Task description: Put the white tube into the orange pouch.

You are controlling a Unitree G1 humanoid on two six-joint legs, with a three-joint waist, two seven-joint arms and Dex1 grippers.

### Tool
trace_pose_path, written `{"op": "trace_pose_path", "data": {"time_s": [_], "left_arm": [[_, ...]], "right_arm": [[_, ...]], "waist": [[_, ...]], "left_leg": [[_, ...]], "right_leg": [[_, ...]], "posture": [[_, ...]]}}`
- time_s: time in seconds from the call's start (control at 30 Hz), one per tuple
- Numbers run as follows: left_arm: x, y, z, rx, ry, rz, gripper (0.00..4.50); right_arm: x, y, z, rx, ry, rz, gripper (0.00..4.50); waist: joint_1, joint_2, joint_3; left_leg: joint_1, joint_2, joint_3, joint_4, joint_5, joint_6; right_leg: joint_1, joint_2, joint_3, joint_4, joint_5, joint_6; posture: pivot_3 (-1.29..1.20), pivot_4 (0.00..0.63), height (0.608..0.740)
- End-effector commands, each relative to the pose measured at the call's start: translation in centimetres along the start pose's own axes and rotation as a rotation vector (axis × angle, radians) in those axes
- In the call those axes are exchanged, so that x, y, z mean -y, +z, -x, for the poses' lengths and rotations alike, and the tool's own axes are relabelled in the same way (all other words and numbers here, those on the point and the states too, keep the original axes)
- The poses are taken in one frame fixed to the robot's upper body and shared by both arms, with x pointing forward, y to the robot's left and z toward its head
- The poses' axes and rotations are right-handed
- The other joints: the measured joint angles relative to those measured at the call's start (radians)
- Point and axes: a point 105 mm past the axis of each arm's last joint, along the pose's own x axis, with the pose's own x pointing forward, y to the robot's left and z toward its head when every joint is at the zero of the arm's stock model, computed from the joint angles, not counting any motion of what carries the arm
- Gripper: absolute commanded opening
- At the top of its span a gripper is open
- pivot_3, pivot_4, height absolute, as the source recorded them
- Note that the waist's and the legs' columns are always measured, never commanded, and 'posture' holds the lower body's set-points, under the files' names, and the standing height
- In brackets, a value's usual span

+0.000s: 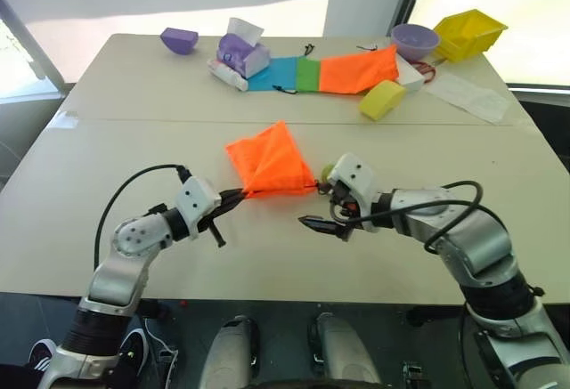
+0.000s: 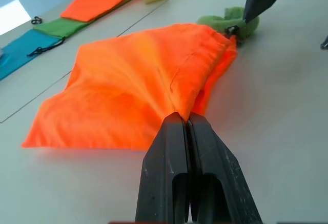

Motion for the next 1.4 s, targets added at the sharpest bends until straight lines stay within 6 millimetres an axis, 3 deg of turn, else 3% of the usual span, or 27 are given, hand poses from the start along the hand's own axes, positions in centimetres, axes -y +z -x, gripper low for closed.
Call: {"op": "trace_pose_path", "data": {"time_s": [0.03, 0.17, 0.3, 0.43, 0.53, 0.6, 0.7, 0.8, 0.93, 1.07, 1.23, 1.33, 1.4], "left_arm": [[-1.5, 1.1, 1.6, 0.030, 0.010, -0.040, 0.00], [-2.8, 1.4, 2.2, 0.030, 0.011, -0.066, 0.00], [-1.6, 1.4, 0.5, 0.056, 0.003, -0.051, 0.00], [0.5, 1.4, -0.7, 0.085, -0.025, -0.004, 0.00], [1.0, 1.2, -0.9, 0.084, -0.026, 0.008, 0.00], [0.9, 1.2, -0.9, 0.082, -0.023, 0.005, 0.00], [0.6, 1.4, -0.9, 0.086, -0.011, 0.008, 0.00], [0.6, 1.2, -0.7, 0.079, -0.011, 0.006, 0.00], [0.8, 1.2, -0.7, 0.079, -0.013, 0.011, 0.00], [1.3, 1.3, -1.2, 0.089, -0.022, 0.016, 0.00], [1.3, 1.4, -1.3, 0.092, -0.025, 0.016, 0.00], [1.2, 1.4, -1.2, 0.090, -0.024, 0.012, 0.00], [1.3, 1.4, -1.2, 0.089, -0.024, 0.012, 0.00]], "right_arm": [[2.7, 2.1, 1.3, 0.116, -0.106, 0.114, 4.48], [3.8, 0.8, 0.3, 0.066, -0.159, 0.314, 4.48], [4.0, -0.2, -1.3, 0.079, -0.144, 0.192, 4.48], [4.7, -0.9, -2.2, 0.055, -0.176, 0.199, 4.48], [3.8, -1.1, -3.3, 0.042, -0.122, 0.201, 4.48], [4.4, -1.6, -3.9, 0.020, -0.165, 0.188, 4.48], [4.9, -2.4, -3.8, -0.023, -0.177, 0.229, 4.48], [4.1, -2.1, -2.4, -0.010, -0.077, 0.218, 4.48], [5.3, -1.7, -1.3, -0.023, -0.100, 0.247, 4.48], [6.9, -2.2, -1.4, -0.066, -0.158, 0.324, 4.48], [6.1, -2.5, -2.9, -0.046, -0.130, 0.315, 4.48], [6.8, -2.7, -3.2, -0.043, -0.168, 0.291, 3.75], [6.6, -2.6, -3.2, -0.033, -0.147, 0.298, 2.76]], "waist": [[-0.001, 0.000, 0.000], [0.003, 0.000, 0.000], [0.005, 0.000, 0.000], [0.005, 0.000, 0.000], [0.005, 0.000, 0.000], [0.001, 0.000, 0.000], [0.003, 0.001, 0.000], [0.007, 0.001, 0.000], [0.006, 0.001, 0.000], [0.001, 0.001, 0.000], [0.001, 0.001, 0.000], [0.001, 0.001, 0.000], [0.003, 0.001, 0.000]], "left_leg": [[0.000, 0.000, 0.000, 0.000, 0.000, 0.000], [0.000, 0.000, 0.000, 0.000, 0.000, 0.000], [-0.001, 0.000, 0.000, 0.000, 0.000, 0.000], [-0.002, 0.000, 0.001, 0.000, 0.000, 0.000], [-0.002, 0.000, 0.001, 0.000, 0.000, 0.000], [-0.002, 0.000, 0.001, 0.000, 0.000, 0.000], [-0.001, 0.000, 0.001, 0.000, 0.000, 0.000], [-0.001, 0.000, 0.001, 0.000, 0.000, 0.000], [-0.001, -0.001, 0.001, 0.000, 0.000, 0.000], [-0.001, 0.000, 0.002, -0.001, 0.000, 0.000], [-0.001, 0.000, 0.002, -0.001, 0.000, 0.000], [-0.001, 0.000, 0.002, -0.001, 0.000, -0.001], [0.000, -0.001, 0.002, 0.000, 0.000, -0.001]], "right_leg": [[0.000, 0.000, 0.000, 0.000, 0.000, 0.000], [0.000, 0.000, 0.000, 0.000, 0.000, -0.001], [0.000, 0.000, 0.000, -0.002, 0.000, -0.001], [0.000, -0.001, 0.000, -0.004, 0.001, 0.000], [0.000, -0.002, 0.000, -0.004, 0.001, 0.000], [-0.001, -0.002, 0.000, -0.003, 0.001, 0.000], [-0.001, -0.002, 0.000, -0.001, 0.001, -0.001], [0.000, -0.002, 0.000, -0.001, 0.001, -0.001], [0.000, -0.003, 0.000, -0.003, 0.001, -0.001], [0.000, -0.003, 0.000, -0.003, 0.001, -0.001], [0.000, -0.003, -0.001, -0.002, 0.001, -0.001], [0.000, -0.003, -0.001, -0.002, 0.001, -0.001], [0.001, -0.003, -0.001, -0.001, 0.001, -0.001]], "posture": [[0.00, 0.150, 0.740], [0.00, 0.150, 0.740], [0.00, 0.150, 0.740], [0.00, 0.150, 0.740], [0.00, 0.150, 0.740], [0.00, 0.150, 0.740], [0.00, 0.150, 0.740], [0.00, 0.150, 0.740], [0.00, 0.150, 0.740], [0.00, 0.150, 0.740], [0.00, 0.150, 0.740], [0.00, 0.150, 0.740], [0.00, 0.150, 0.740]]}}
